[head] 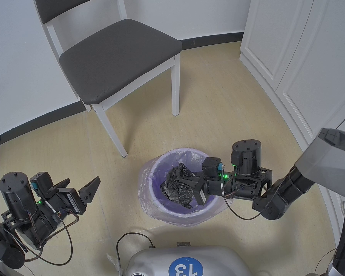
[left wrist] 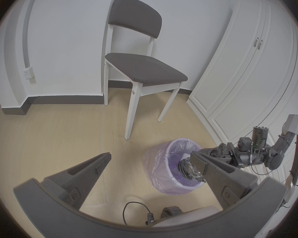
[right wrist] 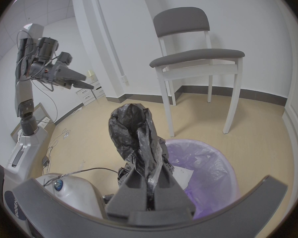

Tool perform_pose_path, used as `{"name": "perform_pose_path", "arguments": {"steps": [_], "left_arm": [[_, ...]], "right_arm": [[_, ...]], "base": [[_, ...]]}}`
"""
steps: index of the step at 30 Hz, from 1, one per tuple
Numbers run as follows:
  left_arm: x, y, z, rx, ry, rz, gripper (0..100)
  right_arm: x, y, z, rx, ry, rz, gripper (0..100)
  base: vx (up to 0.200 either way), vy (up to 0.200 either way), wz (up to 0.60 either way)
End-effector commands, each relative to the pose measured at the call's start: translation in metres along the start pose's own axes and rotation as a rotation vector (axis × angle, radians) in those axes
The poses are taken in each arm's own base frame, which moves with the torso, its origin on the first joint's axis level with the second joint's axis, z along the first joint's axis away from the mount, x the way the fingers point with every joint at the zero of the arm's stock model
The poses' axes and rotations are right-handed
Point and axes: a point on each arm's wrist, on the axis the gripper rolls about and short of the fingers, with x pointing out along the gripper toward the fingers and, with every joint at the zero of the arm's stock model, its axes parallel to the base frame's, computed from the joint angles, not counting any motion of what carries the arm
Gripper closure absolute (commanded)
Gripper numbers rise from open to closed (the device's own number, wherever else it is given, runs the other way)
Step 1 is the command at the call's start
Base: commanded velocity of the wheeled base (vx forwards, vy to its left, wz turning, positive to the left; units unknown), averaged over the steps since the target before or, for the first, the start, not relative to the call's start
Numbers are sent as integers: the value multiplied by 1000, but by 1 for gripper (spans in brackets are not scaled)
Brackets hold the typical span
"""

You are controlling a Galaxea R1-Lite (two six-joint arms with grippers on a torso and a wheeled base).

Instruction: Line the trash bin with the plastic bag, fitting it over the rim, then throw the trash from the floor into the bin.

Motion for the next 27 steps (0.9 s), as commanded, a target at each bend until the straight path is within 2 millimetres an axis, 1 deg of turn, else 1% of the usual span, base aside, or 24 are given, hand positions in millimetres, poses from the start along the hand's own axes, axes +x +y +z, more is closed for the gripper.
{"name": "perform_pose_path", "arguments": {"steps": [1,2,3,7,12,14,18,21,23,27], "left_arm": [[0,1,-1,0,4,2,0],[0,1,-1,0,4,4,0],[0,1,-1,-1,5,7,0],[2,5,-1,-4,14,6,0],[2,5,-2,-13,17,4,0],[4,5,-2,-18,19,5,0],[5,4,-2,-18,16,4,0],[6,4,-3,-18,18,3,0],[8,5,-4,-18,27,8,0],[9,5,-5,-17,31,11,0]], "right_arm": [[4,-18,-15,23,33,-36,100],[4,-20,-17,25,37,-39,100],[6,-22,-25,35,53,-44,100],[14,-21,-44,57,91,-32,100],[21,-16,-51,59,106,-16,100],[29,-15,-53,55,99,-10,100],[40,-19,-55,52,89,-15,100],[43,-21,-57,53,89,-16,100],[48,-22,-66,62,100,-16,100],[51,-25,-75,73,117,-21,100]], "base": [[0,0,0],[0,0,0],[0,0,0],[0,0,0],[0,0,0],[0,0,0],[0,0,0],[0,0,0],[0,0,0],[0,0,0]]}}
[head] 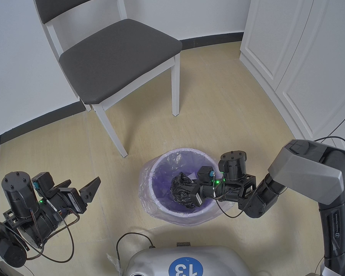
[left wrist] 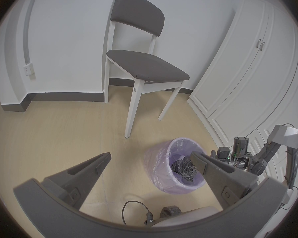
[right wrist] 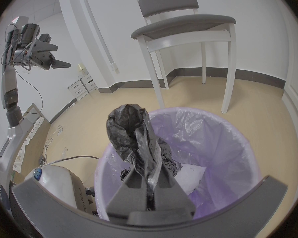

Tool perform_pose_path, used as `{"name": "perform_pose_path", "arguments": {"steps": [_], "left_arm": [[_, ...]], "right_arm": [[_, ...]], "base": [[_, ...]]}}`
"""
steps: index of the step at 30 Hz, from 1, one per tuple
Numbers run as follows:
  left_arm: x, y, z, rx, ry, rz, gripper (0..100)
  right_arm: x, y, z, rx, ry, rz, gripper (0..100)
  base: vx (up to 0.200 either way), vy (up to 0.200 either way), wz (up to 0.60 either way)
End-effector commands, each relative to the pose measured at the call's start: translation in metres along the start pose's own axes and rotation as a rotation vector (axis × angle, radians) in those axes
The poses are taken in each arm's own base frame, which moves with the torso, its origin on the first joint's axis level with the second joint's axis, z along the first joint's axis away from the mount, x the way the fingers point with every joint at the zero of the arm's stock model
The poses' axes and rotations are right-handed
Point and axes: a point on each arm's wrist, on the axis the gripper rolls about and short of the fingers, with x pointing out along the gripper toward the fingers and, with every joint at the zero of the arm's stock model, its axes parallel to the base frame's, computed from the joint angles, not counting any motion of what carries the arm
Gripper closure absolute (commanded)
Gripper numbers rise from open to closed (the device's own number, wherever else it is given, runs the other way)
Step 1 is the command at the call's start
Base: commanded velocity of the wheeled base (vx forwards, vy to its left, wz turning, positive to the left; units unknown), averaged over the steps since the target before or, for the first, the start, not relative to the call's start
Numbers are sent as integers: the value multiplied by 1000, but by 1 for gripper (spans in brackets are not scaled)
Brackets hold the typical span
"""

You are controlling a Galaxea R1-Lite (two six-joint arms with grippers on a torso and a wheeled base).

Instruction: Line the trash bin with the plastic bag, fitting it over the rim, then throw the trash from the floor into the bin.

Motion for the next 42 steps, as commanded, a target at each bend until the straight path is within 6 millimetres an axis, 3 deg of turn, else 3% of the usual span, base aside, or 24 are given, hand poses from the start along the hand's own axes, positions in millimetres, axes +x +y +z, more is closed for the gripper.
{"name": "perform_pose_path", "arguments": {"steps": [1,9,10,14,19,25,30,36,42], "left_arm": [[3,1,-2,1,11,6,0],[7,2,-3,-15,8,12,0],[8,2,-4,-15,6,12,0],[8,3,-7,-13,16,15,0],[9,3,-9,-13,-1,9,0],[8,4,-9,-12,-4,8,0],[10,4,-12,-12,9,13,0],[10,4,-13,-9,13,14,0],[9,4,-14,-5,21,10,0]], "right_arm": [[8,-3,-16,14,28,-1,100],[7,-6,-16,17,30,-7,100],[7,-6,-15,17,26,-7,0],[5,-6,-11,14,13,-10,0],[-12,-11,10,3,-26,-33,0],[-28,-16,19,-6,-38,-58,0],[-65,-31,40,-21,-50,-116,0],[-122,-65,15,-160,169,-189,0],[-150,-67,-16,-242,307,-170,0]], "base": [[0,0,0],[0,0,0],[0,0,0],[0,0,0],[0,0,0],[0,0,0],[0,0,0],[0,0,0],[0,0,0]]}}
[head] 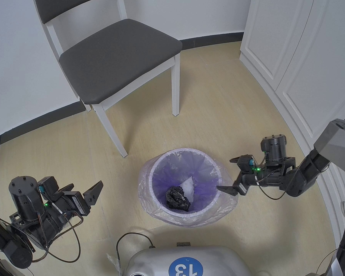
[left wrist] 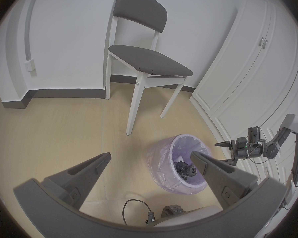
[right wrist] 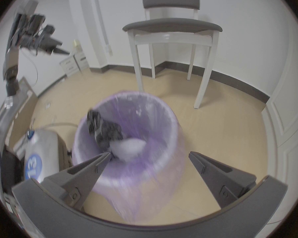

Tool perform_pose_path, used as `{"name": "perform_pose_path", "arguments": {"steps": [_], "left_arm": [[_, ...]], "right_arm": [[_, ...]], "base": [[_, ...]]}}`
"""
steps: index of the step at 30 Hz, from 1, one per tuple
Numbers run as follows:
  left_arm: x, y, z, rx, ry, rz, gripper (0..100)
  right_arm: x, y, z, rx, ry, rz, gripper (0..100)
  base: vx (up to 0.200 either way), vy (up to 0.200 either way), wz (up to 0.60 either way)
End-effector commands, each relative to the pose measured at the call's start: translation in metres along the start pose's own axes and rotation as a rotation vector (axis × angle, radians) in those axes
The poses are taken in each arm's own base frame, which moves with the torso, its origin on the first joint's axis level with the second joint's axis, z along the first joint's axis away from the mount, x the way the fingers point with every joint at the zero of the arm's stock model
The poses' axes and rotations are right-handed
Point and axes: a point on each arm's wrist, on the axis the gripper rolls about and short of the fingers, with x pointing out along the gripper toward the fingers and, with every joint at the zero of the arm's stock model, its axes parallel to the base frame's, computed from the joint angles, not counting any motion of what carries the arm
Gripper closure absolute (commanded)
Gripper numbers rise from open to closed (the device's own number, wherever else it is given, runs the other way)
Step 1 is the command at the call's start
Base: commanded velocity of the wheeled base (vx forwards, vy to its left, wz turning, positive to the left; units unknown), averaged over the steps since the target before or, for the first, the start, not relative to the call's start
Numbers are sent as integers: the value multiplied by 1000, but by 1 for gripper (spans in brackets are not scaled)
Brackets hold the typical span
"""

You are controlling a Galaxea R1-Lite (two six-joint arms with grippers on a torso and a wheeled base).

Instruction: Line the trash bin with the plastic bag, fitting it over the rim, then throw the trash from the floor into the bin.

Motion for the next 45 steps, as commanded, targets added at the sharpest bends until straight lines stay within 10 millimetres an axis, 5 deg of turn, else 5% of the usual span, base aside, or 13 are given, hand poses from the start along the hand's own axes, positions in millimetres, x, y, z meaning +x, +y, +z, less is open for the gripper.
{"name": "perform_pose_path", "arguments": {"steps": [1,3,7,15,23,31,36,44,45], "left_arm": [[-1,-1,-2,4,11,-3,0],[-1,-1,-2,4,11,-4,0],[-1,-1,-2,4,8,-5,0],[2,1,-3,-1,18,8,0],[11,3,-10,1,21,15,0],[13,4,-17,-3,-5,4,0],[6,-1,-5,-6,-92,-41,0],[-21,-14,12,61,-181,-138,0],[-21,-14,12,61,-181,-138,0]], "right_arm": [[-33,-4,-30,-20,104,-4,0],[-32,-3,-33,-24,113,2,0],[-3,4,-58,4,171,56,0],[59,-14,-79,20,186,31,0],[103,-33,-75,22,181,14,0],[114,-49,-63,73,160,-10,0],[75,-43,-51,87,169,2,0],[-53,-45,11,57,32,-152,0],[-53,-45,11,57,32,-152,0]], "base": [[0,0,0],[0,0,0],[0,0,0],[0,0,0],[0,0,0],[0,0,0],[0,0,0],[0,0,0],[0,0,0]]}}
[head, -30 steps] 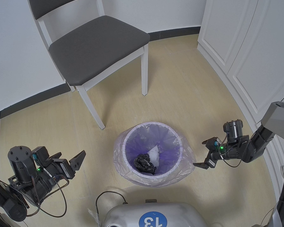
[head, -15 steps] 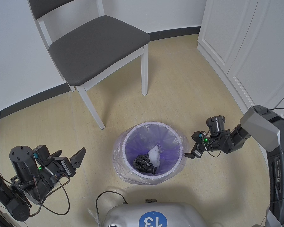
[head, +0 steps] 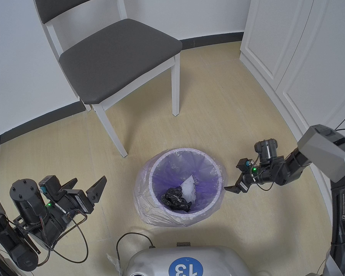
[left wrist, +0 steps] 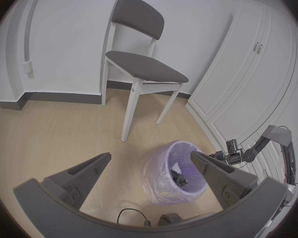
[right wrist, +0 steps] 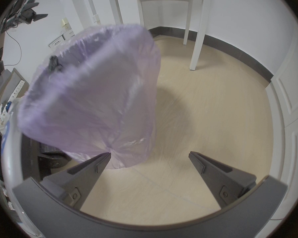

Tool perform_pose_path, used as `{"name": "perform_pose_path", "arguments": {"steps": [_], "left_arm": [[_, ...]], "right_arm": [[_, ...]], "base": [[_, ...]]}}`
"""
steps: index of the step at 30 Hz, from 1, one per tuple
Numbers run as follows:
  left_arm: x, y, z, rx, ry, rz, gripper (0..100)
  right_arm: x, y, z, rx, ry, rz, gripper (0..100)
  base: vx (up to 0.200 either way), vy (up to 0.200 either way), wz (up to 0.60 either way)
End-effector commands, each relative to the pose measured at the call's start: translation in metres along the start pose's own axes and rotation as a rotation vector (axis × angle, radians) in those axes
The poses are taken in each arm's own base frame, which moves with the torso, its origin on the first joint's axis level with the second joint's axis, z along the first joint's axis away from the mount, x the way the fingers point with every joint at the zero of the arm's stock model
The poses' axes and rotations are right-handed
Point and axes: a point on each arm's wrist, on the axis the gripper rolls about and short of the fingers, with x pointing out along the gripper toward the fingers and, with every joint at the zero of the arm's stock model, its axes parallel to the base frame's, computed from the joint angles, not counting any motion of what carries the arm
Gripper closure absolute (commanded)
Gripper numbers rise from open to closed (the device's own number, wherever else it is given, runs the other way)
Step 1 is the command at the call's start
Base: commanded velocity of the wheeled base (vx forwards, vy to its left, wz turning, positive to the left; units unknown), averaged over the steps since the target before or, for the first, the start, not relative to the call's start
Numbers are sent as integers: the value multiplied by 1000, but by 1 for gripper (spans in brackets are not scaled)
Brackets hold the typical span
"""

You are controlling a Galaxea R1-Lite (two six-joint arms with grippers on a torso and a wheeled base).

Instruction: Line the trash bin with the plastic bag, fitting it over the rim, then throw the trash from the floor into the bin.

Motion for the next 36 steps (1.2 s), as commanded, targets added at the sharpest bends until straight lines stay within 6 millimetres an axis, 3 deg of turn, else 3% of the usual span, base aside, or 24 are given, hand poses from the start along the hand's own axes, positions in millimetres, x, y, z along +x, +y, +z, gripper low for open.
{"name": "perform_pose_path", "arguments": {"steps": [1,5,7,11,12,13,17,21,24,29,30,33,36], "left_arm": [[-27,-8,19,38,-91,-68,0],[-45,-7,31,58,-145,-67,0],[-51,-7,34,81,-158,-70,0],[-80,-11,56,161,-220,-92,0],[-83,-11,58,165,-224,-94,0],[-96,-12,70,177,-236,-96,0],[-141,-12,94,187,-189,-103,0],[-173,-6,99,194,-146,-35,0],[-183,-2,95,187,-189,7,0],[-199,3,84,181,-248,53,0],[-206,5,79,179,-279,75,0],[-212,6,74,178,-305,89,0],[-216,7,63,175,-316,79,0]], "right_arm": [[-145,6,41,15,-153,-155,0],[-226,35,50,98,-259,-244,0],[-244,44,50,117,-286,-275,0],[-323,79,55,194,-451,-485,0],[-328,82,56,200,-466,-498,0],[-356,92,57,240,-549,-579,0],[-406,113,51,335,-714,-730,0],[-431,135,35,428,-817,-769,0],[-445,149,24,496,-863,-781,0],[-452,172,4,522,-909,-812,0],[-455,188,-7,492,-946,-810,0],[-454,203,-19,478,-950,-815,0],[-453,230,-41,461,-934,-774,0]], "base": [[0,0,0],[0,0,0],[0,0,0],[0,0,0],[0,0,0],[0,0,0],[0,0,0],[0,0,0],[0,0,0],[0,0,0],[0,0,0],[0,0,0],[0,0,0]]}}
